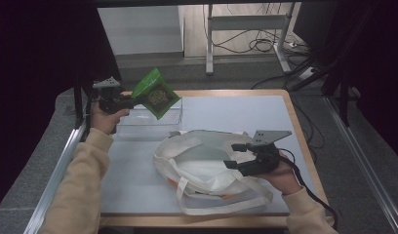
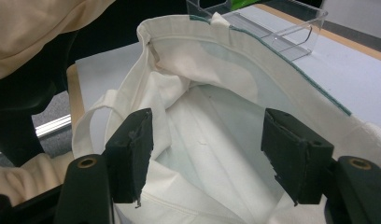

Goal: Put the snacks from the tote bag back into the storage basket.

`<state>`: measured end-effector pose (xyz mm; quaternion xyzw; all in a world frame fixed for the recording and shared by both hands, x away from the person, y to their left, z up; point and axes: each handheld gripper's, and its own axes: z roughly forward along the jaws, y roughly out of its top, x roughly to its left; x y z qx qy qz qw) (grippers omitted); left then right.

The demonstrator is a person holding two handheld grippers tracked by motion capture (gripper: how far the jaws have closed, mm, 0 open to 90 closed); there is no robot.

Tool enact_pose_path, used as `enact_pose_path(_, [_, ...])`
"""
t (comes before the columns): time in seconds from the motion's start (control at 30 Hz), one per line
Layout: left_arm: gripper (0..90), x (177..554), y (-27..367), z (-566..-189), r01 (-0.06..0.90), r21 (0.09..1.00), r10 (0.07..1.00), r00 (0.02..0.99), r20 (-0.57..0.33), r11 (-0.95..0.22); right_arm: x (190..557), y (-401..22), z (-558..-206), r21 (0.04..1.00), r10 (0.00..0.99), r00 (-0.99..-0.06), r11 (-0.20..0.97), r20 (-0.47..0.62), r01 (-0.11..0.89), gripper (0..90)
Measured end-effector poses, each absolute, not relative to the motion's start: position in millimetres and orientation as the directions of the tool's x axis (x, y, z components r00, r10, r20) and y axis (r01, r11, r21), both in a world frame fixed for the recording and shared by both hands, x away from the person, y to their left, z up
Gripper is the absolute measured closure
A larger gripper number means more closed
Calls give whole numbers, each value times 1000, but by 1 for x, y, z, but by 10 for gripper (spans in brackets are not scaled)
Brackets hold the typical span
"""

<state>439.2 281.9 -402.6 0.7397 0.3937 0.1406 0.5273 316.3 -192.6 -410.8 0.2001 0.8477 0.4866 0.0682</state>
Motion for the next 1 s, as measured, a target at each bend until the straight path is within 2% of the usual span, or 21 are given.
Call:
enact_pose_path(0.37, [752,452,291,-414,451,886,744,627,-229,-107,317,-192,-413,850,403,-912,450,80,273,338])
enact_pose_path(1.0, [752,479,300,-428,490,862,759,608,-234,-127,319,-191,-418,846,406,-909,451,90,285,338])
